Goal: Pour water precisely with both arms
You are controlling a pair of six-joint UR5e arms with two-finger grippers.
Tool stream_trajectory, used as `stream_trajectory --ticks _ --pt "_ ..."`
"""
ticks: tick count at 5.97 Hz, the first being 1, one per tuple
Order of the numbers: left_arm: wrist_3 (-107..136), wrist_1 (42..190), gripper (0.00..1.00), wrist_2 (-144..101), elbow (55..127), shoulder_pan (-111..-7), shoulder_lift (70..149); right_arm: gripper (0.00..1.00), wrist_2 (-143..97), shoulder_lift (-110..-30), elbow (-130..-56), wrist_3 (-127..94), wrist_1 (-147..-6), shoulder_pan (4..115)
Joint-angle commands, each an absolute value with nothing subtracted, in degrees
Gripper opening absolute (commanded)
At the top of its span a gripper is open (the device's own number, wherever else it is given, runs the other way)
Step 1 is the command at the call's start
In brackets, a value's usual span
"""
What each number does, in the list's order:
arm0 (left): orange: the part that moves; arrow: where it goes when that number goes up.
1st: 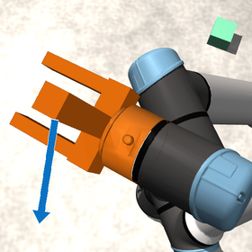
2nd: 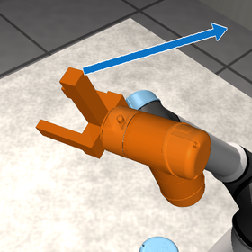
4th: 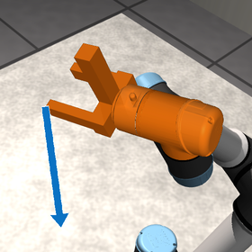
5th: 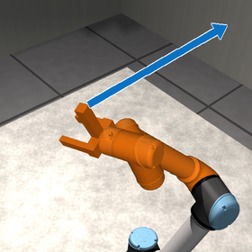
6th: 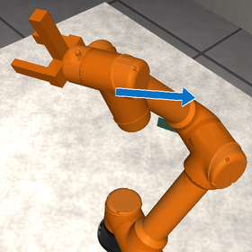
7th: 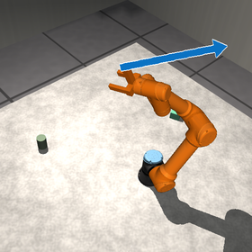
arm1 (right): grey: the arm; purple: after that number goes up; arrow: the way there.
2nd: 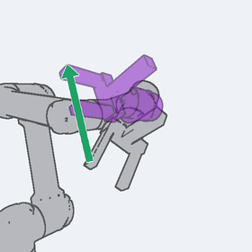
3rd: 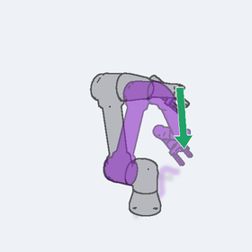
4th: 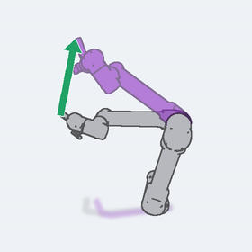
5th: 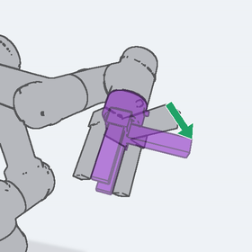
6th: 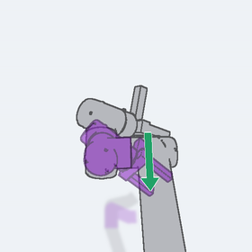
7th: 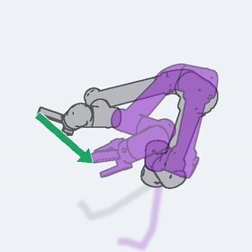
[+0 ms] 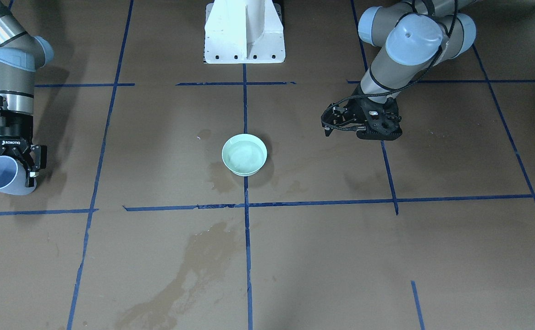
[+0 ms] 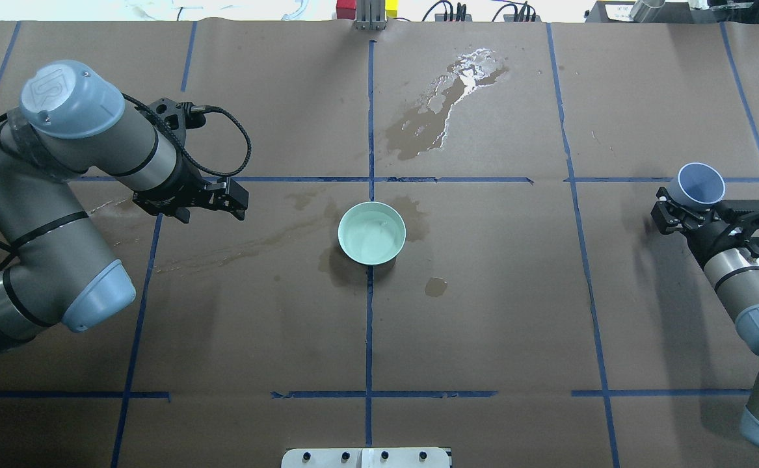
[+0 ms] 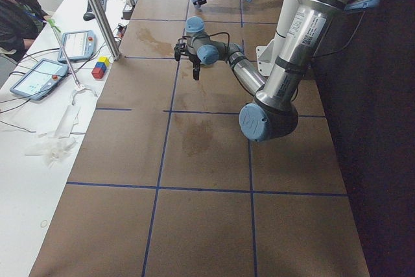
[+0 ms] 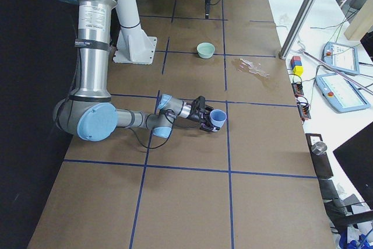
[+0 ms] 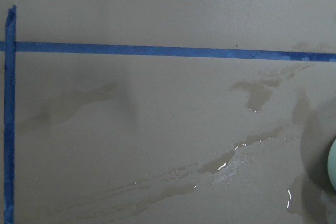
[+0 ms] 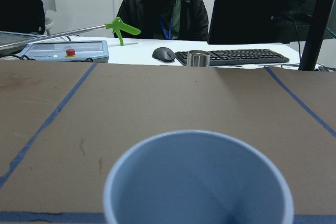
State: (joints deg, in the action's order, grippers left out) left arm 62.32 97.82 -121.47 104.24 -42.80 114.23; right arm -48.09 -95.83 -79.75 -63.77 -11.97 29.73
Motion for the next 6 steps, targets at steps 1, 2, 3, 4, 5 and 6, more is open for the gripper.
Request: stream_trajectory --ticks 1,2,3,4,5,6 --pt "62.31 97.82 1.00 -121.46 104.15 -42.80 114.26 0.19 -48.16 -95.45 -79.28 -63.72 -11.34 29.71" --pt "62.31 97.82 1.00 -121.46 104.15 -42.80 114.26 0.84 -48.08 -94.41 -79.10 -63.89 -11.34 29.71" --pt "62.31 97.82 1.00 -121.46 104.15 -42.80 114.17 1.00 -48.08 -94.39 -79.19 -64.16 -11.34 29.71" --pt "62.31 97.82 1.00 -121.46 104.15 -42.80 114.17 1.00 -48.08 -94.39 -79.28 -64.25 -11.34 29.71" --pt "62.31 97.82 1.00 -121.46 104.15 -42.80 114.17 1.00 -48.08 -94.39 -79.36 -64.42 -11.25 29.79" --pt "62.31 97.82 1.00 -121.46 104.15 -42.72 114.26 1.00 -47.82 -94.48 -79.19 -64.42 -9.25 29.71"
